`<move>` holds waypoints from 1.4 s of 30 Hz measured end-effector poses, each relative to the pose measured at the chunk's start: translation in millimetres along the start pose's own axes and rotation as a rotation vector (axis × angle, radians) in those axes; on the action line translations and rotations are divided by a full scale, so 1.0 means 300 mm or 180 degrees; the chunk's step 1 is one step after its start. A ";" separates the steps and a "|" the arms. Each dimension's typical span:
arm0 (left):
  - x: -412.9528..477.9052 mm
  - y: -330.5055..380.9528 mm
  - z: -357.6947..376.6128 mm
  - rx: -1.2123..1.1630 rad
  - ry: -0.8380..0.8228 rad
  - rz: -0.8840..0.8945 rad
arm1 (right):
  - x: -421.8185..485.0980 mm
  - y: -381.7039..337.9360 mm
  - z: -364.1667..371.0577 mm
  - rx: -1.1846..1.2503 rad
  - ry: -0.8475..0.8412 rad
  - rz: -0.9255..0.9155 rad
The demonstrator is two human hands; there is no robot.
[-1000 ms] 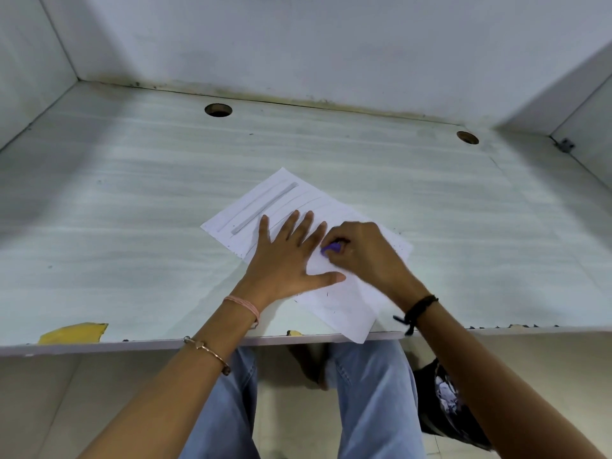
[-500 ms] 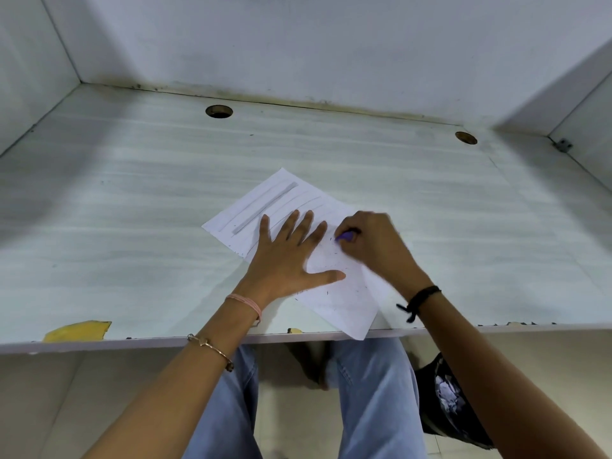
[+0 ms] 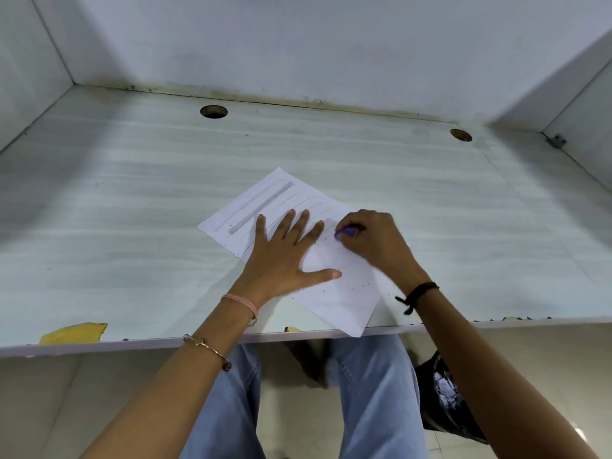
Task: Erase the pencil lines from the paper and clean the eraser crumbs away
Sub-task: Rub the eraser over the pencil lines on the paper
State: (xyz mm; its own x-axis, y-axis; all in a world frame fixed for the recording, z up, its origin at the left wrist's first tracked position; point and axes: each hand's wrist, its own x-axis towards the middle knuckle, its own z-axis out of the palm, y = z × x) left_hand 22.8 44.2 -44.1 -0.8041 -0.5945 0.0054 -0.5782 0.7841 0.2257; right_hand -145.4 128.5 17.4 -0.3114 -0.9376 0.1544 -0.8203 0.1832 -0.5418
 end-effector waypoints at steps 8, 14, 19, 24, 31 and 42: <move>-0.003 0.011 -0.010 -0.0039 -0.0061 -0.0003 | -0.049 0.111 -0.020 0.1804 0.0675 0.1033; 0.044 0.042 -0.036 0.0004 0.0275 -0.0044 | -0.055 0.118 -0.019 0.1595 0.0539 0.0971; 0.136 0.072 -0.031 -0.0241 0.0646 0.0234 | -0.050 0.120 -0.017 0.0887 0.0461 0.0618; 0.158 0.076 0.010 -0.0119 0.0217 0.0174 | -0.012 0.079 -0.024 0.0784 0.0487 0.0635; 0.165 0.072 0.020 0.0011 0.0055 0.0142 | 0.030 0.067 -0.044 0.0206 0.0417 0.0591; 0.172 0.073 0.023 0.0005 0.0082 0.0133 | 0.032 0.063 -0.060 0.0090 0.0399 0.0648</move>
State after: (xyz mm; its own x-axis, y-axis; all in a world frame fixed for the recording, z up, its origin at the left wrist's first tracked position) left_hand -32.3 31.8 -45.5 -0.8238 -0.5655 0.0400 -0.5442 0.8087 0.2233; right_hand -172.5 128.2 23.4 -0.5276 -0.8379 0.1399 -0.7213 0.3549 -0.5948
